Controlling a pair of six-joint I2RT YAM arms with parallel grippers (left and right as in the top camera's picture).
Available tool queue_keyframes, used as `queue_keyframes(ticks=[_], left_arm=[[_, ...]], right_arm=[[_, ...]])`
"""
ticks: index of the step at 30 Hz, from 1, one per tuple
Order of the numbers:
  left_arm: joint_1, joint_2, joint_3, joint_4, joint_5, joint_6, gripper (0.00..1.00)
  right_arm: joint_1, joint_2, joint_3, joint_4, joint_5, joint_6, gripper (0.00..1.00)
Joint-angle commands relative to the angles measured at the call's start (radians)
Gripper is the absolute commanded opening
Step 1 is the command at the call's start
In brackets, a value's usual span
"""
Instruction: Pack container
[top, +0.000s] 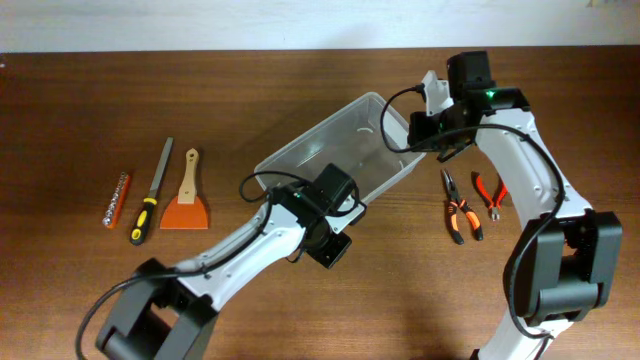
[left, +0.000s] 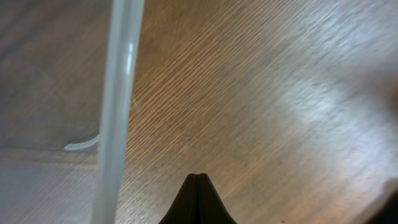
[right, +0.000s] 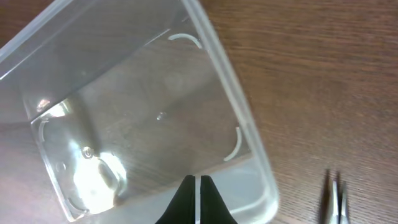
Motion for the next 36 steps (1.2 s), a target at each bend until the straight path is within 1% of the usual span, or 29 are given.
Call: queue_keyframes(ticks=[1, 6, 10, 15, 20, 23, 36], left_arm=[[-0.002, 0.012, -0.006, 0.013, -0.023, 0.004, 0.02], [-0.002, 0.012, -0.006, 0.021, -0.14, 0.003, 0.02], [0.004, 0.012, -0.006, 0.021, -0.195, 0.004, 0.02], [0.039, 0.012, -0.006, 0.018, -0.196, 0.002, 0.02], [0.093, 0.012, -0.006, 0.019, -0.197, -0.011, 0.02], [0.132, 0.012, -0.006, 0.019, -0.197, -0.011, 0.02], [0.245, 0.012, -0.006, 0.063, -0.197, -0.011, 0.02]], right_arm=[[0.034, 0.04, -0.011, 0.002, -0.013, 0.012, 0.04], [0.059, 0.1, -0.012, -0.013, 0.0, 0.011, 0.04], [0.06, 0.114, -0.012, -0.045, 0.015, 0.008, 0.04], [0.06, 0.113, -0.012, -0.067, 0.021, 0.0, 0.04], [0.069, 0.113, -0.012, -0.111, 0.01, -0.071, 0.04], [0.08, 0.111, -0.012, -0.134, 0.01, -0.081, 0.04], [0.124, -0.011, -0.011, -0.138, 0.006, -0.098, 0.04]])
